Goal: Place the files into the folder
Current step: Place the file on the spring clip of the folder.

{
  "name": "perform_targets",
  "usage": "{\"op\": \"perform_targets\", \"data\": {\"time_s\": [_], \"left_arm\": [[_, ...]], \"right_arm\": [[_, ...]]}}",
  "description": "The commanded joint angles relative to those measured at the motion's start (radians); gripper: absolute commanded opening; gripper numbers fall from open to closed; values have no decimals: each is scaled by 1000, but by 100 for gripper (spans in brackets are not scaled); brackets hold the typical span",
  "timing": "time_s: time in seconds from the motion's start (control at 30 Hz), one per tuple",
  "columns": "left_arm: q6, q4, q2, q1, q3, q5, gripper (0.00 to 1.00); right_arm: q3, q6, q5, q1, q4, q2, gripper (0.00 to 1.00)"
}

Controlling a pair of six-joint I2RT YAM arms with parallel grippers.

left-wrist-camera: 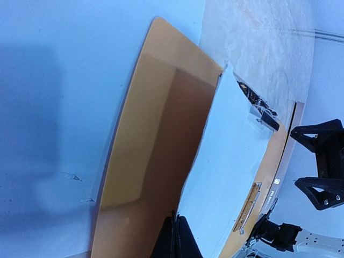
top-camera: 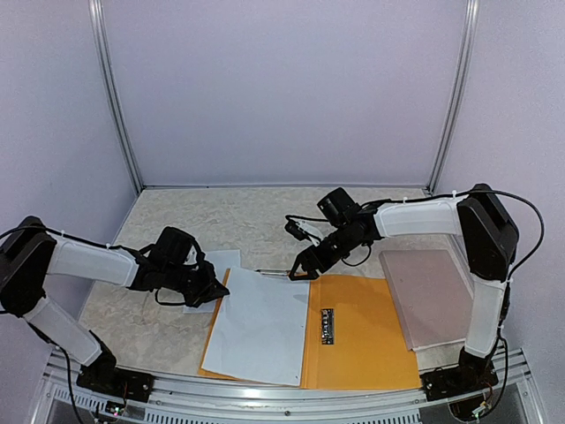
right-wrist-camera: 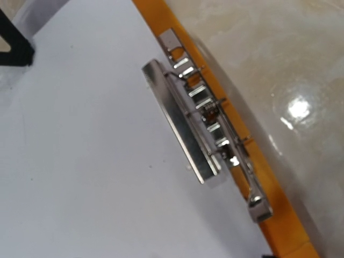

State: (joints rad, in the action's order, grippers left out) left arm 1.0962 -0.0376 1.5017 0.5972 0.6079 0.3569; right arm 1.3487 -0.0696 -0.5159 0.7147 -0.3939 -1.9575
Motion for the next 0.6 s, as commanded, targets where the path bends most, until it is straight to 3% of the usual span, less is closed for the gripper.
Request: {"op": "perform_targets", "data": {"time_s": [0.0,0.57], "left_arm": [[-1,-19,22,10,4,-14,0],[1,-9,28,28,1,-56,0]], "right_arm": [[-15,-4,-1,-10,6,18,70],[-16,-2,1,-11,6,22,70]]}}
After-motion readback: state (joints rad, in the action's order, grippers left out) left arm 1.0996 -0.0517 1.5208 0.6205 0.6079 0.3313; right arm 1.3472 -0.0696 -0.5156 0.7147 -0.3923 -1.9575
